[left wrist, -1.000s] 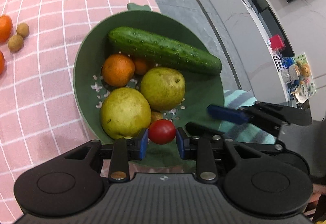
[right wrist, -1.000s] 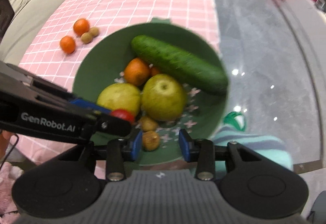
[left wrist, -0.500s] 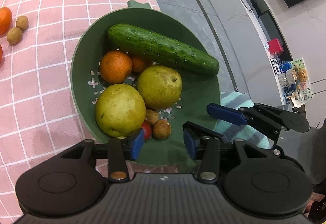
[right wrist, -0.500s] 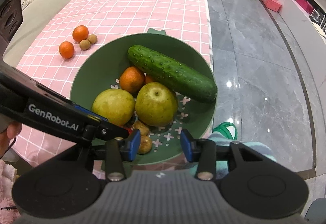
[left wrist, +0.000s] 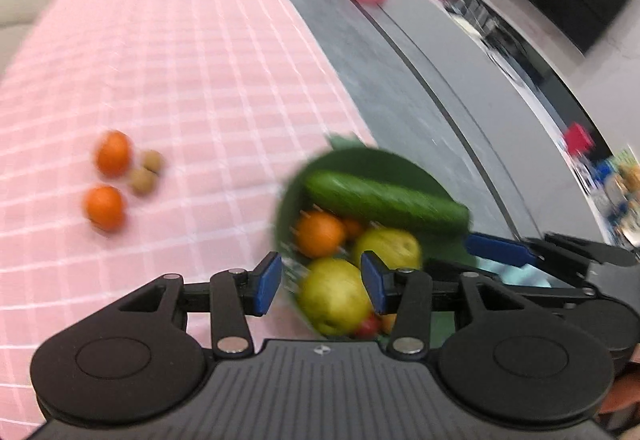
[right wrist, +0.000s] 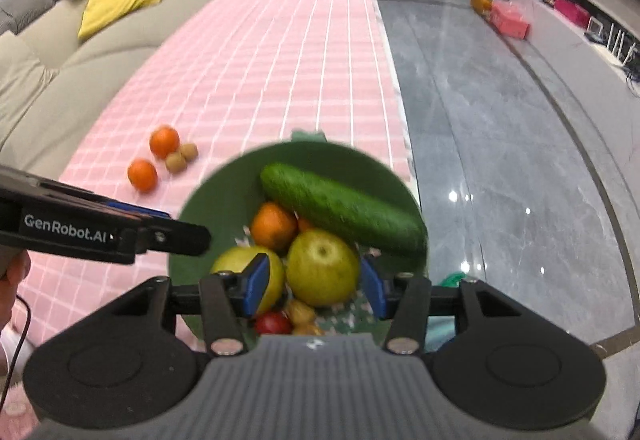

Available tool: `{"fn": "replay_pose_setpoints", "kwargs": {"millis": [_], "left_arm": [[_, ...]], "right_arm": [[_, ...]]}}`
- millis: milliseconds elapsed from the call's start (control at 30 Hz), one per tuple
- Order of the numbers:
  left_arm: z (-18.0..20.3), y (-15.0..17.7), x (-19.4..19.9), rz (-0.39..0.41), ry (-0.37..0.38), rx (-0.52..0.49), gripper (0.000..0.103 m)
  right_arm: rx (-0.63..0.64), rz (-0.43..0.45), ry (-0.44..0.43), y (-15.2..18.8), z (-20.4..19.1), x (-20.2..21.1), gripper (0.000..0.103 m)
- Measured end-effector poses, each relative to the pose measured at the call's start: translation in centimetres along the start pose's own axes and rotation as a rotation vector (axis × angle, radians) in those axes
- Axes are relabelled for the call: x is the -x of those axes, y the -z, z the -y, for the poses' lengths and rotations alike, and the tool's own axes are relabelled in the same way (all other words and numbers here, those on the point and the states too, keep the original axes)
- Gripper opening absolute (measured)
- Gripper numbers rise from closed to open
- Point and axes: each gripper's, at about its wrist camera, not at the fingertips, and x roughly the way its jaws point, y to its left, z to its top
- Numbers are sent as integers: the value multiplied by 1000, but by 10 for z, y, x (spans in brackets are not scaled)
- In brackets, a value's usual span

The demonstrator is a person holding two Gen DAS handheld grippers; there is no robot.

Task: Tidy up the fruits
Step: 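Withdraw both tools from the colander toward the last oranges and kiwis, then close the left tool on an orange while the right tool grasps a kiwi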

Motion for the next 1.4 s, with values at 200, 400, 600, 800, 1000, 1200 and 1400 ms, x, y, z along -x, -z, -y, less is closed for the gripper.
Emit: {"fn": "replay_pose_setpoints", "kwargs": {"millis": [200, 400, 600, 800, 1000, 1200, 1400], "left_arm": [[-36, 5, 17, 114, -82, 36, 53], [-75, 13, 32, 184, -146, 85, 53], [-99, 25, 37, 226, -241, 110, 53], [-109, 30, 30, 266, -341, 97, 51], [-115, 22, 16, 229, -334, 109, 51], [-115, 17, 0, 204, -318, 99, 51], [-121, 16, -11, 231, -294, 124, 52]], "right_arm": [[19, 57, -73, -13, -32, -4, 48], [80, 63, -137, -20, -67, -18, 48], [115, 67, -163, -30, -92, -32, 48], [140, 76, -167, -36, -114, -52, 48], [86, 63, -185, -48, -119, -72, 48], [53, 38, -187, -59, -122, -94, 48], [22, 15, -184, -65, -122, -113, 48]]}}
